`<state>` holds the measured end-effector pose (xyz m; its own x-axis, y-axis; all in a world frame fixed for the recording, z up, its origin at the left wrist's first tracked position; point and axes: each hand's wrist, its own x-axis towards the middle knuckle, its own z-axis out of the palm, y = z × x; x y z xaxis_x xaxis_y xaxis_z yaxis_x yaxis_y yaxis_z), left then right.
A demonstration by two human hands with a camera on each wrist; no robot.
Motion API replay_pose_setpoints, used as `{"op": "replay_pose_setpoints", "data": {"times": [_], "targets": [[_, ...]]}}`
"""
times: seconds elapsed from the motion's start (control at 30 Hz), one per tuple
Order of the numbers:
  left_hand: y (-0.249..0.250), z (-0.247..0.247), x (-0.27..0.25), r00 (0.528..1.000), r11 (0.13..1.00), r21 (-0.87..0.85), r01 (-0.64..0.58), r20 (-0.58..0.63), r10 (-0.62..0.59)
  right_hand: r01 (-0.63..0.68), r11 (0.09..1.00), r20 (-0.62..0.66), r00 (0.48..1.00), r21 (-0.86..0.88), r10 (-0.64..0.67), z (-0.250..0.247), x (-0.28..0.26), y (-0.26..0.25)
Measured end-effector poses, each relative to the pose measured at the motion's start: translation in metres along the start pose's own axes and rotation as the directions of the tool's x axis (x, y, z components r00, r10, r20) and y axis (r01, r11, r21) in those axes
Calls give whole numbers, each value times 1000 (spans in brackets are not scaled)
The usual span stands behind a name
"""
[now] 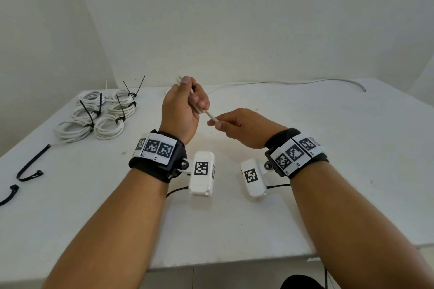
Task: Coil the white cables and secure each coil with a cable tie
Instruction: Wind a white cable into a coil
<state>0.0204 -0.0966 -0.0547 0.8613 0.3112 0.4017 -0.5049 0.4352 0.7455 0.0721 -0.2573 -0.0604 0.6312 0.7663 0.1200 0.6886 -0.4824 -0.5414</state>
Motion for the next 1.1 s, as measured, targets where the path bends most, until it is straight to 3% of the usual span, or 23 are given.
{"op": "replay_pose_setpoints", "data": {"times": [0.07,0.17,0.4,0.47,0.53,0.63,0.73,0.93,1.1], "targets": [[-5,-1,1,998,989,145,-31,-44,38,6,999,0,1000,-45,-6,0,0,-4],[-11,-2,0,996,919,388,-77,-17,90,12,996,19,1000,-85,-11,-1,-2,-9],[-8,-14,-1,989,578,809,-110,31,145,82,991,49,996,-103,-77,-6,-10,-18],[-9,-17,-1,998,491,869,-57,36,54,123,988,35,992,-97,-120,-7,-12,-19],[-8,-17,-2,993,436,900,7,47,-112,162,985,-21,986,-66,-163,-10,-13,-18],[-3,-7,-6,938,365,930,39,91,-333,224,974,-144,965,22,-218,-18,-15,-13],[1,2,-12,888,372,928,33,144,-437,277,957,-252,936,91,-247,-20,-16,-9],[-7,10,-17,835,569,817,95,246,-492,304,939,-411,886,162,-215,-23,-16,0],[-5,9,-18,862,629,763,148,213,-461,331,926,-442,869,184,-222,-21,-14,1]]}}
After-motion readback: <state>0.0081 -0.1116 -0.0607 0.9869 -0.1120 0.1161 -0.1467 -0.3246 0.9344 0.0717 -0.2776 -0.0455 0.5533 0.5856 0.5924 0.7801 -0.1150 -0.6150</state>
